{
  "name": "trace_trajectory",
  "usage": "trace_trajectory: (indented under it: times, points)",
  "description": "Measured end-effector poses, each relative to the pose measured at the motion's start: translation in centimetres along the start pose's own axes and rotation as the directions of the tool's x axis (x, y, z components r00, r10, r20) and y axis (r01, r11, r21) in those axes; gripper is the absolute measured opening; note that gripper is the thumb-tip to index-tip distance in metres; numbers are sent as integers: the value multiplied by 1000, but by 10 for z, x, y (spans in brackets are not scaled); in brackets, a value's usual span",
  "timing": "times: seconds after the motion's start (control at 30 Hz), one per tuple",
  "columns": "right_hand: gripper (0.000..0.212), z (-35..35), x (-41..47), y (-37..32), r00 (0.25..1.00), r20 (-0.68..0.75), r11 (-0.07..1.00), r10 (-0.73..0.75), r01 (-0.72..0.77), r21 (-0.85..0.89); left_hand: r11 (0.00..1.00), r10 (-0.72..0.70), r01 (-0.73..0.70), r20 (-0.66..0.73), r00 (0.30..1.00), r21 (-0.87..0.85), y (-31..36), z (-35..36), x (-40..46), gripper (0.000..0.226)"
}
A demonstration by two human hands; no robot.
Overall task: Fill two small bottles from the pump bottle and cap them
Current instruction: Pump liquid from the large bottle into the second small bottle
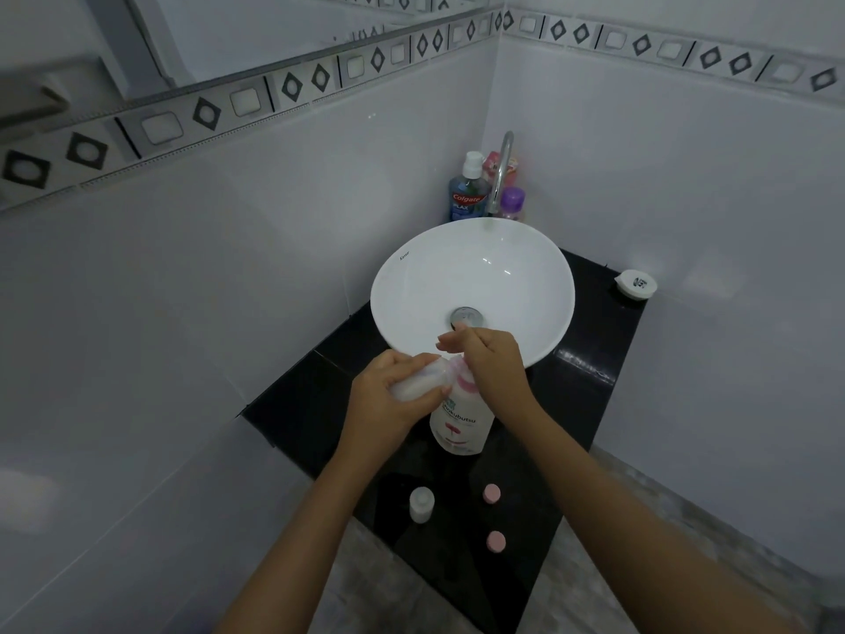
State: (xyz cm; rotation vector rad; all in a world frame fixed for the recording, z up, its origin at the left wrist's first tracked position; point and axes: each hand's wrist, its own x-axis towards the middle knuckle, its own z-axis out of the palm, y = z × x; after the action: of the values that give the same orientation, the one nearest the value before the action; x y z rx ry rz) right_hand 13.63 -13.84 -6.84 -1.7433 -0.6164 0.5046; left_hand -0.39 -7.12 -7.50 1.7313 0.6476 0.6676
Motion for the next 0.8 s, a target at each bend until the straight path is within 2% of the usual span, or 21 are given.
trace_trajectory:
  times: [0.13,0.27,0.47,0.63,0.8]
  points:
    - [37,2,-2,5,1000,11,999,29,-29,46,999,-32,32,-3,999,-9,-2,4,0,36]
    - [36,4,-4,14,1000,25,1000,17,-17,-17,998,-56,56,-4,998,7,-8,6,-4,37]
    - [34,-5,2,1,999,39,996,-14,17,-88,1000,-18,18,-12,1000,3,-2,3,-2,39]
    - [38,1,0,6,1000,4,999,31,-31,27,1000,-15,15,-9,1000,16,-2,4,1,39]
    - [37,3,-3,15,999,36,1000,22,-22,-15,999,-38,38,-5,999,29,-8,6,-3,38]
